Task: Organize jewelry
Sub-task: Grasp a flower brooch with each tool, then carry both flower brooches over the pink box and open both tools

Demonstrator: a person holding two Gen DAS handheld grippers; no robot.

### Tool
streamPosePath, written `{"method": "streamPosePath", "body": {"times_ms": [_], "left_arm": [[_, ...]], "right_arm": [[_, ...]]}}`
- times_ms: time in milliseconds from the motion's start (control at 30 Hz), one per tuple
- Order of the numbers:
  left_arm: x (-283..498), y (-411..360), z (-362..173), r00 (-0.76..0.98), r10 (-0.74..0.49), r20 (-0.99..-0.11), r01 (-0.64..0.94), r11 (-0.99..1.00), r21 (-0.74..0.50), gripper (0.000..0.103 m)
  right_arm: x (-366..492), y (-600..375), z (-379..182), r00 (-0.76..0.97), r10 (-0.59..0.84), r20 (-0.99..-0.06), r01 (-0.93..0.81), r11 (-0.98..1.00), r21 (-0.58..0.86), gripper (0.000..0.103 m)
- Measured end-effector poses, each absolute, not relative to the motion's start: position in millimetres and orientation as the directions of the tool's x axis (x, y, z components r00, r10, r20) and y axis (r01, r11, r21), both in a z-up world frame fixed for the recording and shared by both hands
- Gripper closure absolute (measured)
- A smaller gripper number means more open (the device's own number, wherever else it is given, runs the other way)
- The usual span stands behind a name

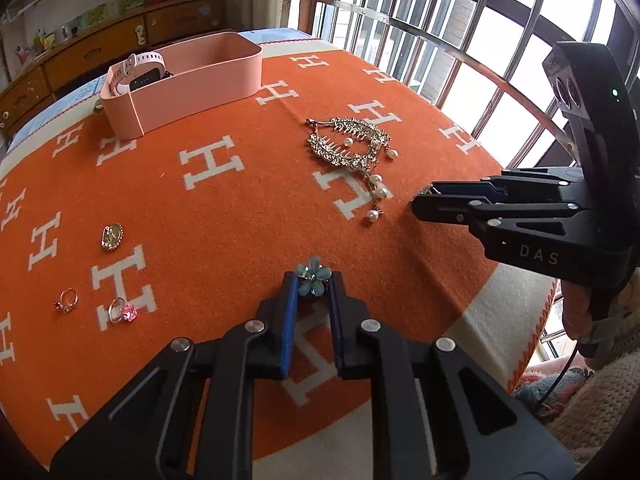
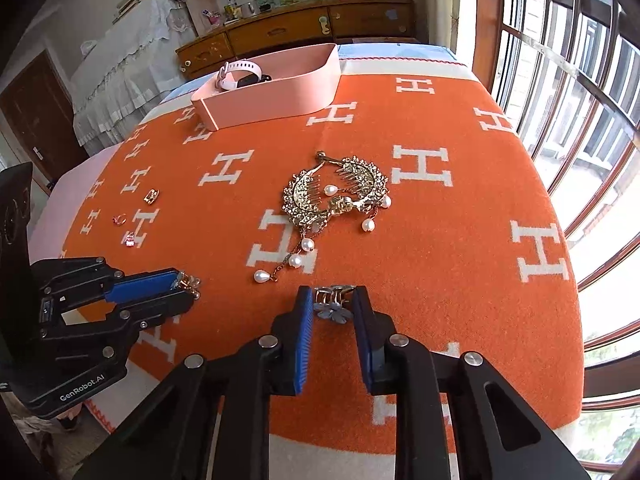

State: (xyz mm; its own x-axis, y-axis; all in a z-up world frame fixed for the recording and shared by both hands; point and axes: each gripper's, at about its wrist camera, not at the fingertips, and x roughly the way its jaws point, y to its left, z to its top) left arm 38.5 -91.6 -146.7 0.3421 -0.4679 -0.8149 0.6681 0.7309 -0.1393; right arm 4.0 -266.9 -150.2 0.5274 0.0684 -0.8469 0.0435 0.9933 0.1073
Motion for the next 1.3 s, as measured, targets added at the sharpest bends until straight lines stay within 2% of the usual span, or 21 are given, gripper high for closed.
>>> {"method": "streamPosePath", "body": {"times_ms": [300,633,933,1100,1300], "left_arm": [[48,-75,-121,0.350,-0.461,-0.815,0.621,0.766,-0.167,0.091],[96,-50,-47,0.465,-0.359,-0.809,0.529,0.845,-0.071,0.091],[168,-55,19,0.612,-0.288,-0.737,0.442,0.897,0.017,0.091],[209,-68,22,0.631,-0.262,-0.730,0.405,0.914,0.021,0.091],[251,-90,-10,0.601,-0.233,-0.765,0.376,0.927,0.013,0.090]], "right_arm": [[-1,-247,-124,0.540,0.123,-0.833,-0.038,0.992,0.122,0.083],[34,-228,-24,0.627,0.188,-0.756,-0.149,0.981,0.120,0.083],[123,-240,65,0.678,0.248,-0.692,-0.137,0.967,0.213,0.083],[176,-250,72,0.671,0.270,-0.690,-0.094,0.955,0.281,0.083],[235,-258,38,0.634,0.270,-0.725,-0.034,0.946,0.322,0.083]]}}
